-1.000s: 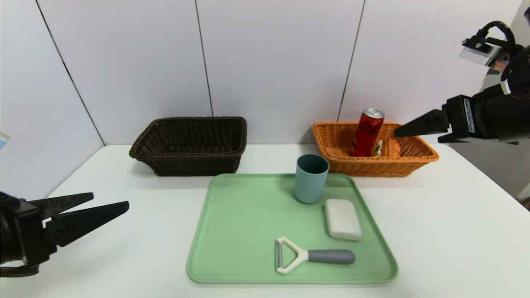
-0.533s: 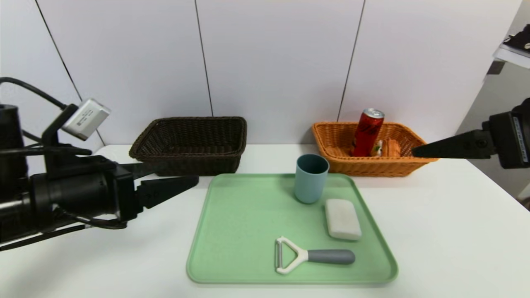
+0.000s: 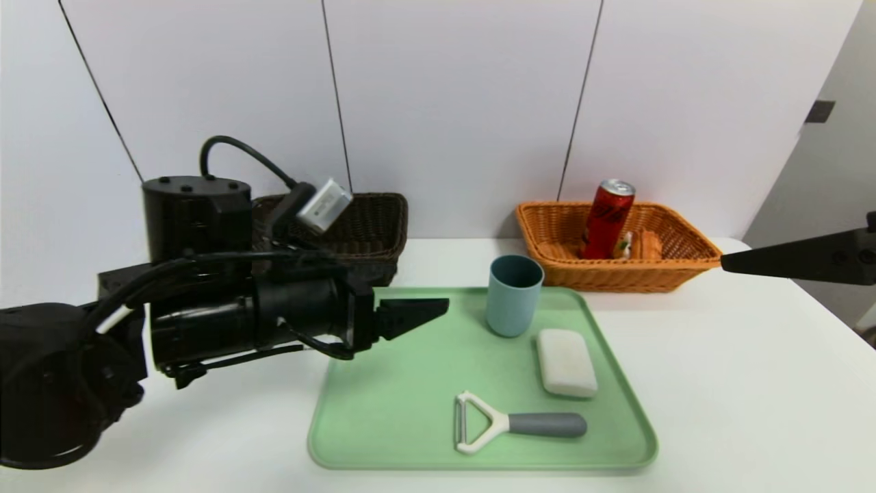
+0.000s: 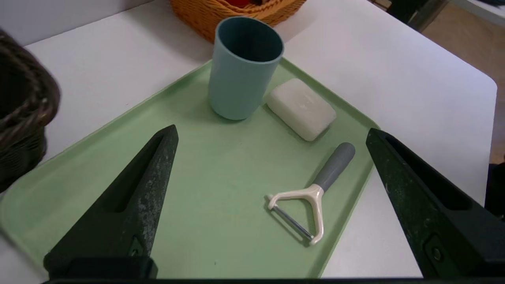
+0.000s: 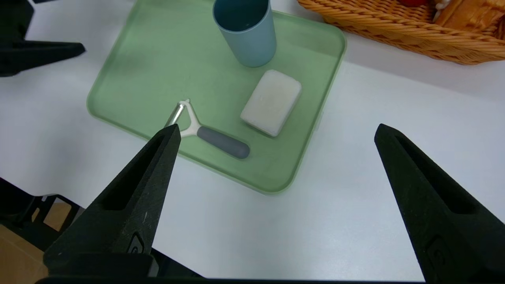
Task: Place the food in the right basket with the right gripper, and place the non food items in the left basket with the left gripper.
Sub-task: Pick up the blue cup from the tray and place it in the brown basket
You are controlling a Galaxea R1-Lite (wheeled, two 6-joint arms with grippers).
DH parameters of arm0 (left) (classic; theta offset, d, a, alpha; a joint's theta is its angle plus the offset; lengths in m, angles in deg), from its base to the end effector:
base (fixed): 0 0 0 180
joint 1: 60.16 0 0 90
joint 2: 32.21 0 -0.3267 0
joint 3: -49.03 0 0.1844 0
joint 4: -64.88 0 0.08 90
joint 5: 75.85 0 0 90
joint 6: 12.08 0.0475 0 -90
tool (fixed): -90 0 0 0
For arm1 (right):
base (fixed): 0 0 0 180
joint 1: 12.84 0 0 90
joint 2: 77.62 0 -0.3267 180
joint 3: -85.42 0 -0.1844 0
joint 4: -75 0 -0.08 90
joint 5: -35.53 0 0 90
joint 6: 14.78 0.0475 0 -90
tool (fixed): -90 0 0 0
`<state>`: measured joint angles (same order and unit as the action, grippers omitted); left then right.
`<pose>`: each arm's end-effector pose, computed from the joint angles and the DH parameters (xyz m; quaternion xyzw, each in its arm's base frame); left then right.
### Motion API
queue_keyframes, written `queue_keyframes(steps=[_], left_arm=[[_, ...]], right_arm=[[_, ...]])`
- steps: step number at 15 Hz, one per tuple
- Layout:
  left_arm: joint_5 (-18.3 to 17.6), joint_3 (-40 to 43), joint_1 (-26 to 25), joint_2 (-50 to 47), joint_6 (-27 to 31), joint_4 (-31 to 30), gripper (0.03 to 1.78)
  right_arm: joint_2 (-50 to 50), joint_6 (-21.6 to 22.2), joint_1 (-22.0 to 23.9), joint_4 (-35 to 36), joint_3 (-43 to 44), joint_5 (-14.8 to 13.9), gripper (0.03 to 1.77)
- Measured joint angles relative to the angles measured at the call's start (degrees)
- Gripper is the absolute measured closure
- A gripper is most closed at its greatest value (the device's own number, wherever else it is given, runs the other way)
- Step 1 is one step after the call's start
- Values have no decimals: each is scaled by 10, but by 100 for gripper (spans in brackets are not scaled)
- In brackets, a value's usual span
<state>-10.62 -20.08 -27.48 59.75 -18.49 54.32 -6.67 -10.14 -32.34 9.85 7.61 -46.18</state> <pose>0.2430 -0.1795 0.2287 -0.0414 0.1333 -0.4711 0.8709 0.1452 0.0587 0.3336 0.0091 0.2993 0.2178 0.9289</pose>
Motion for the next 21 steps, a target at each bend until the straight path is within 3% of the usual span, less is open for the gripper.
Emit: queue_keyframes(steps=[4,10,21], left_arm=[[-10,-2,26,66,61,-20,12],[-34,-17,41,163,69,-150,12],[-27,-134,54,278,70,-155,12]], right_arm=[[-2,2,2,0,-3,-1,10],[-9,3,6,0,-8,-4,10],[-20,5,10,1,-19,-6,10]])
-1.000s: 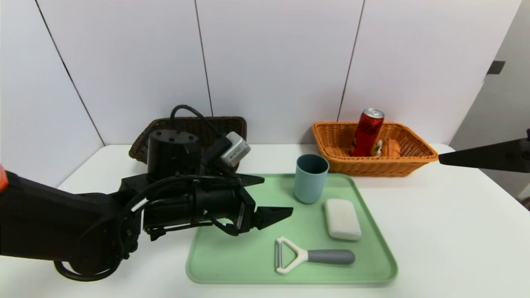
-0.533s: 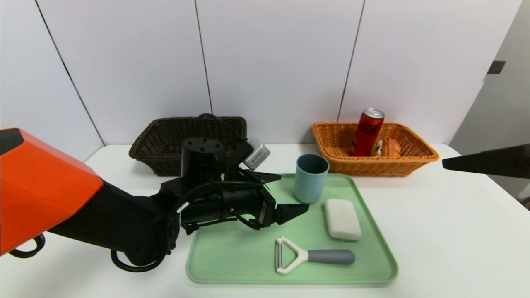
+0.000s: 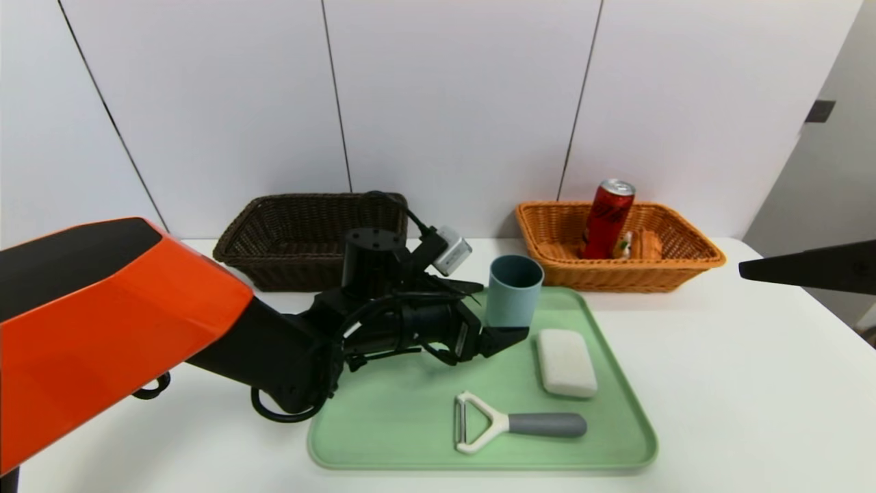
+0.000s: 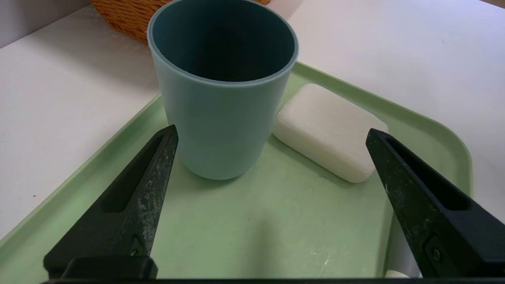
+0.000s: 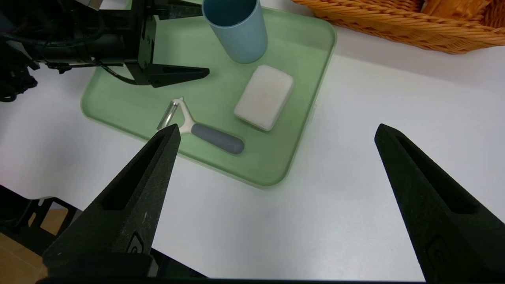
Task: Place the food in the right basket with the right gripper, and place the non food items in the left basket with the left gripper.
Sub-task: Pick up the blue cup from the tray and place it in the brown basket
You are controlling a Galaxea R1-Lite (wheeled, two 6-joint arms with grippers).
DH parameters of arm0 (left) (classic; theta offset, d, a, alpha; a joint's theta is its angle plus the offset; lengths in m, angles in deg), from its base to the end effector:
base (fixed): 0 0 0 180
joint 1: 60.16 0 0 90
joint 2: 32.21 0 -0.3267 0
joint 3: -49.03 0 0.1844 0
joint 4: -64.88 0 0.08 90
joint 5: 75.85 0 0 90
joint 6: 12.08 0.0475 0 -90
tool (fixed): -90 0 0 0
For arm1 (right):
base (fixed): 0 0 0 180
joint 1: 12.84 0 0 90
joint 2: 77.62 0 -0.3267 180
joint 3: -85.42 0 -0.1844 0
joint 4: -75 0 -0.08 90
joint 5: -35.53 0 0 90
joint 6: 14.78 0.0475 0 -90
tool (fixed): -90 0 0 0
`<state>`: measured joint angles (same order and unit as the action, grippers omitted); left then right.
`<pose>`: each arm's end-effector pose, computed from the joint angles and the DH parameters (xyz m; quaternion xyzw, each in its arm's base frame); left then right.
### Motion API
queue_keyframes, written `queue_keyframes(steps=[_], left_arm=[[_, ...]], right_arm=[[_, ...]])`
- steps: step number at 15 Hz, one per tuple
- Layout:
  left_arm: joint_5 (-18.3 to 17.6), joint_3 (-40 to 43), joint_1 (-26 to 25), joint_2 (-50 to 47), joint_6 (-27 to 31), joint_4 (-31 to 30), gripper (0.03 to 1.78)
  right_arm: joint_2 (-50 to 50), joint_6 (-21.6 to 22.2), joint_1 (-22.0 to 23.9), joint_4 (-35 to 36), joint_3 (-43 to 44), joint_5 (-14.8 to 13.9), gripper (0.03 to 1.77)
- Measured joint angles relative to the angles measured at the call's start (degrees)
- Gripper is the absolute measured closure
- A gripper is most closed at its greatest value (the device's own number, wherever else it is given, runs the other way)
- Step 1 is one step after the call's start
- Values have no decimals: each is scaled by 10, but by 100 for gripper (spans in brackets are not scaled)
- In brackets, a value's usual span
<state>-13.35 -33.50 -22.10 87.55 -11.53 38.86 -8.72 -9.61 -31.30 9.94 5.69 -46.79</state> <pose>0.3241 -0.2816 0.1483 0.0130 0.0947 -0.5393 0.8367 0.1361 0.0521 0.3303 0.0149 0.2980 0.2032 0.9326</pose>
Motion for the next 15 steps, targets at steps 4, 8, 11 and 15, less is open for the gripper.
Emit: queue_keyframes(steps=[4,8,11,15], left_arm=[[1,-45,0,37,0,2,12],[1,-97,0,68,-5,7,12],[1,-123,0,84,-5,16,12],[0,-146,0,100,-6,24,12]], right_arm=[[1,1,1,1,1,1,10],[-1,0,16,-1,-1,1,10],[-1,-1,22,-5,-1,1,10],[0,-1,24,-6,-1,1,10]])
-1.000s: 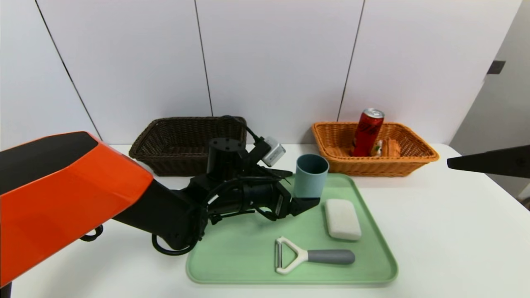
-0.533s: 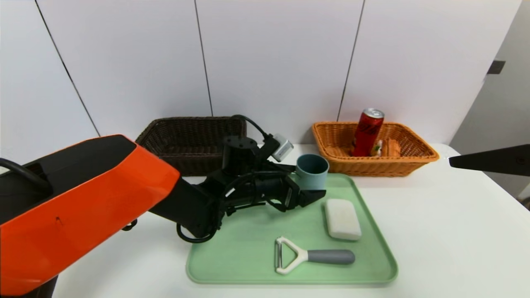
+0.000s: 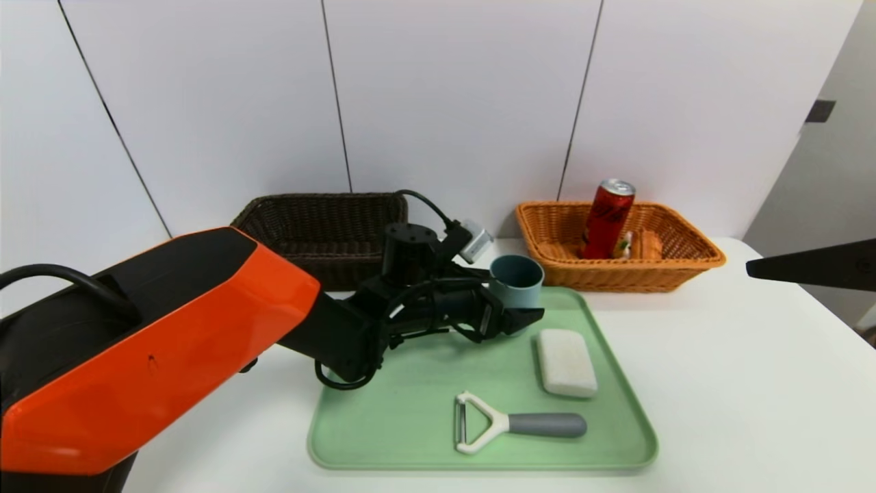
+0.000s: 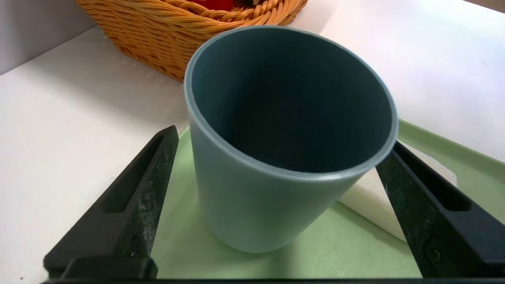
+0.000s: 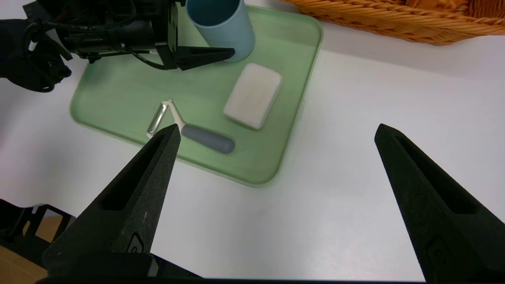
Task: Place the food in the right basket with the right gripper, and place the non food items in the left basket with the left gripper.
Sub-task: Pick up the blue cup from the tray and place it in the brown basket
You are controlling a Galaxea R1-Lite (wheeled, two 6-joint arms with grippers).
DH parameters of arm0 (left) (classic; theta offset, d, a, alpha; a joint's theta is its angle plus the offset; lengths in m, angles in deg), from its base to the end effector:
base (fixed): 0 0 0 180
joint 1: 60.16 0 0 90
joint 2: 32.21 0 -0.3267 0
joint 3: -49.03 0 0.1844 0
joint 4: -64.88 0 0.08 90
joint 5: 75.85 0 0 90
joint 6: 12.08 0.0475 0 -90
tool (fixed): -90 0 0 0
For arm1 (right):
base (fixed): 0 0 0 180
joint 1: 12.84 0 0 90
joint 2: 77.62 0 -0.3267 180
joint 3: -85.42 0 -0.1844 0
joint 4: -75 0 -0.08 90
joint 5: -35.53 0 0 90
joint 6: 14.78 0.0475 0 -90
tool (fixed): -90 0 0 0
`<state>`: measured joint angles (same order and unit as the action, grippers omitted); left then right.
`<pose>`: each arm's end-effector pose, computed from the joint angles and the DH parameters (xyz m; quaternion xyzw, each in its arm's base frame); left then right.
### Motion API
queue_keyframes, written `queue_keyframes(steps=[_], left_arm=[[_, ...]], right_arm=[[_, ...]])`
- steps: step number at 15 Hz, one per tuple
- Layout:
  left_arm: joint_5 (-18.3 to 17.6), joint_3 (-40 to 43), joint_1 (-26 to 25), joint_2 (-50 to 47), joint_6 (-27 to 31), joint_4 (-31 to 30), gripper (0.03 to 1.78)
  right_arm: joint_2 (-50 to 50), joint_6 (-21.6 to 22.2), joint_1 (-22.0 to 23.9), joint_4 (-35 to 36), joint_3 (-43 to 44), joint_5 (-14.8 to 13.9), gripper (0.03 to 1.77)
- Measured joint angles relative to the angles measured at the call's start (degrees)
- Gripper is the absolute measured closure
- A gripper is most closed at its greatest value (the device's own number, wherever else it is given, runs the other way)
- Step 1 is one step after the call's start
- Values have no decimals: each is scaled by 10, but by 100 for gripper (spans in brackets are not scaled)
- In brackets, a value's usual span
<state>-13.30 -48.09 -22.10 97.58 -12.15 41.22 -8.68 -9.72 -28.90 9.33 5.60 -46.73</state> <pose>0.3683 -0.3162 0.1324 0.0068 0.0785 -0.5393 0.8384 0.1376 0.0463 0.3287 0.0198 0.3036 0.1837 0.9347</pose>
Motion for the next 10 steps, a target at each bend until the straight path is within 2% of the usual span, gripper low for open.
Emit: queue_keyframes(steps=[1,3,4,10], left_arm=[[1,-6,0,4,-1,3,23],[5,-17,1,9,-1,12,56],[6,-20,2,11,0,12,65],[24,-20,3,2,0,12,71]], right_arm=[[0,0,0,0,0,0,10],[-1,0,4,0,-1,0,10],[-1,0,5,0,-1,0,10],[-3,0,11,-1,-3,1,10]])
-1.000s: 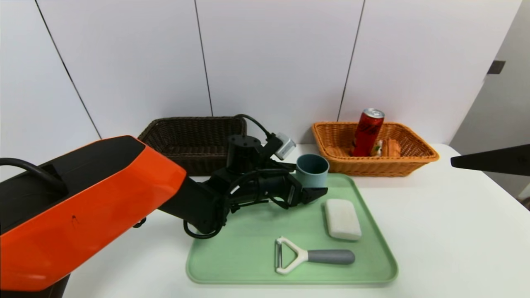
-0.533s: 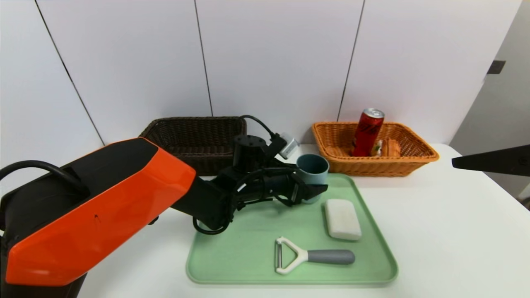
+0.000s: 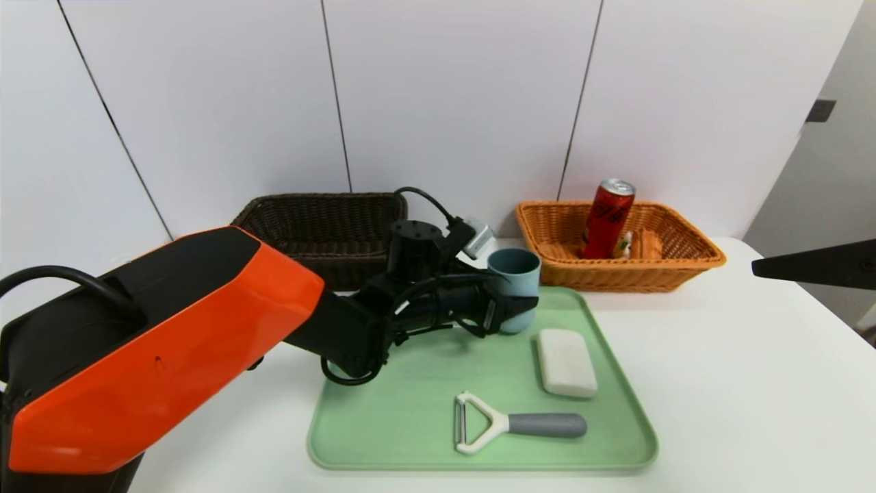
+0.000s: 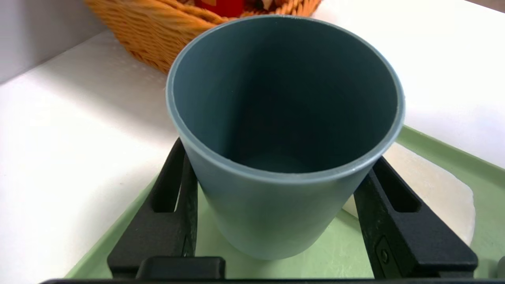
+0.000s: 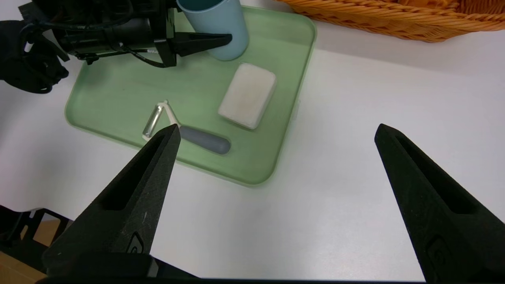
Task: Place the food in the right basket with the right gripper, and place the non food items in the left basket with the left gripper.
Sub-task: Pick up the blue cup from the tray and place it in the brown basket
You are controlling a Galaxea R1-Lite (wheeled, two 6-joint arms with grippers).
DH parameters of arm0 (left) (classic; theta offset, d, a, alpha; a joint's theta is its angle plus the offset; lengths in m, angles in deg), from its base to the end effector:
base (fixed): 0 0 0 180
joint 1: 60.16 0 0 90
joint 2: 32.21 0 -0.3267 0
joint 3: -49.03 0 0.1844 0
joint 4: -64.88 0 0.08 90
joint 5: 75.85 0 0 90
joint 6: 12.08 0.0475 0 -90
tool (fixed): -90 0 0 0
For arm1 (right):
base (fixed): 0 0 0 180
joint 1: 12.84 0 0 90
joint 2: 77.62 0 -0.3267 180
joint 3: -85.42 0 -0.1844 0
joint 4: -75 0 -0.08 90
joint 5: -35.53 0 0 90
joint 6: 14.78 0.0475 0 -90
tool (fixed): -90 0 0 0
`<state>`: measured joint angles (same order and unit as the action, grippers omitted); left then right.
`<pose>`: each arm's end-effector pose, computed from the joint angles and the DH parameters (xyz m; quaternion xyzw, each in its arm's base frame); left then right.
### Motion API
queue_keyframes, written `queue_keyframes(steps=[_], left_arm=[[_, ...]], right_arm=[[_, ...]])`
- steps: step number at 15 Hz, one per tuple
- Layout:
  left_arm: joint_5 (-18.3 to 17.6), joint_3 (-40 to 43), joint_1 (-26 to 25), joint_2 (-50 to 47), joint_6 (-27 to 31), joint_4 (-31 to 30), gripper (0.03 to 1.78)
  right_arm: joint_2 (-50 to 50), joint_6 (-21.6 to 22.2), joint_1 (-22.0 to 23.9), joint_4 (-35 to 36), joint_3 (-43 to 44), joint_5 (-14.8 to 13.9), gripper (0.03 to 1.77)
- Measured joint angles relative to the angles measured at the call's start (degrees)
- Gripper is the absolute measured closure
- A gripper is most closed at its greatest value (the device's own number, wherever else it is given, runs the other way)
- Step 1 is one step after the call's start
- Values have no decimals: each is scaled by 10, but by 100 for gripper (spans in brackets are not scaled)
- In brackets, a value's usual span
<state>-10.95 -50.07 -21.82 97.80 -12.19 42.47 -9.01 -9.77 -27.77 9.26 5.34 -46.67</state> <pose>0.3718 -0.3197 0.1373 0.0077 0.0741 -0.5243 0.8483 0.1367 0.0431 0.3282 0.0225 0.3033 0.1751 0.9364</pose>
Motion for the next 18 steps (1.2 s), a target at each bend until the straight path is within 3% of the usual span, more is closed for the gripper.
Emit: queue_keyframes(steps=[3,7,10,13,18], left_arm=[[13,2,-2,-37,0,23,71],[46,-17,-32,-112,0,112,71],[85,-36,-80,-144,1,134,71],[88,-51,-140,-174,1,174,71],[89,-52,-250,-182,1,188,71]], right_arm=[[-3,1,3,0,-2,0,10],[-9,1,6,0,-6,4,10],[-9,1,6,2,-10,7,10],[-9,0,6,4,-10,7,10],[-9,1,6,4,-10,7,10]])
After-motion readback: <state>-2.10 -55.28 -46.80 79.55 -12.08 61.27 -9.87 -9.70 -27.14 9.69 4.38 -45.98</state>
